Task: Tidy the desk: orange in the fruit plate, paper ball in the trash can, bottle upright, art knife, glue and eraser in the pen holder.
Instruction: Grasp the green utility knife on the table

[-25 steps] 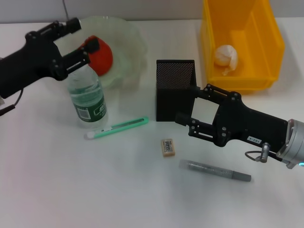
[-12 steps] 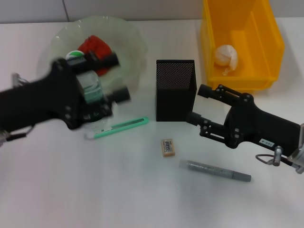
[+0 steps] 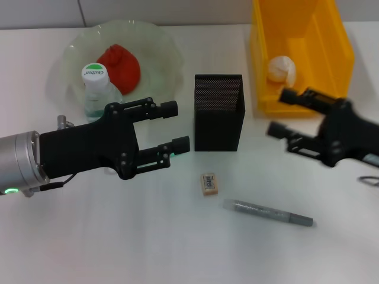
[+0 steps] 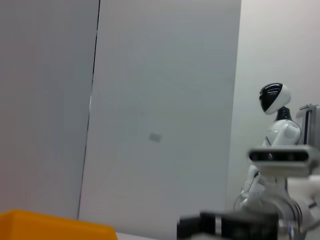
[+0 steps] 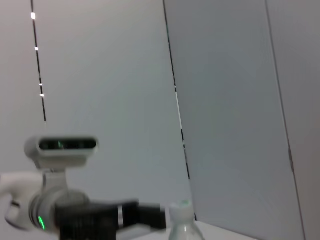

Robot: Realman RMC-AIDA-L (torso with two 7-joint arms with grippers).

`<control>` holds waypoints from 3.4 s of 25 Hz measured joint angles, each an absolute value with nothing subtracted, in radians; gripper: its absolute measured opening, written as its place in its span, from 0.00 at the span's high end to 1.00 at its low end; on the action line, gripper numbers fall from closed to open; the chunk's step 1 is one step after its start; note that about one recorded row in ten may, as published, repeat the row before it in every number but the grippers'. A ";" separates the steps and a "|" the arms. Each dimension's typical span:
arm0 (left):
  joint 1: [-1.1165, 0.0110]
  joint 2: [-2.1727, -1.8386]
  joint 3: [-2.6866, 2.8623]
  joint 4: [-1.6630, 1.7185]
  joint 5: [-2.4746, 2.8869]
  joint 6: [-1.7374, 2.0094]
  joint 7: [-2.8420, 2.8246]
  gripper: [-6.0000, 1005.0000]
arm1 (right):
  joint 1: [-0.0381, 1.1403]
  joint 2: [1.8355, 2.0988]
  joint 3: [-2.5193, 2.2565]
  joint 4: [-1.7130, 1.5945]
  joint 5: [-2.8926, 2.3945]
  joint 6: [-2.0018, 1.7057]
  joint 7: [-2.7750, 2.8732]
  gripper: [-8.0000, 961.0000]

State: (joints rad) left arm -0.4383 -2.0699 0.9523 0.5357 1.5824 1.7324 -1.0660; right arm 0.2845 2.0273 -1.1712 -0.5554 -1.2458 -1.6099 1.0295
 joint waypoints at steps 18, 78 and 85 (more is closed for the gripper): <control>-0.407 -2.069 0.951 0.492 1.586 1.693 -1.013 0.35 | 0.458 2.055 -0.872 -1.397 -2.049 -1.874 2.031 0.25; -0.418 -2.068 0.995 0.836 1.719 1.624 -1.399 0.35 | 0.214 2.061 -0.799 -0.432 -1.407 -1.907 1.038 0.25; -0.424 -2.070 1.131 1.197 1.838 1.593 -1.715 0.35 | 0.229 2.062 -0.803 -0.393 -1.407 -1.873 1.043 0.25</control>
State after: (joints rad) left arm -0.4241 -2.0698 1.1311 1.1968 1.8375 1.5925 -1.7155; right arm 0.2292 2.0618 -0.8025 -0.3932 -1.4072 -1.8730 1.0433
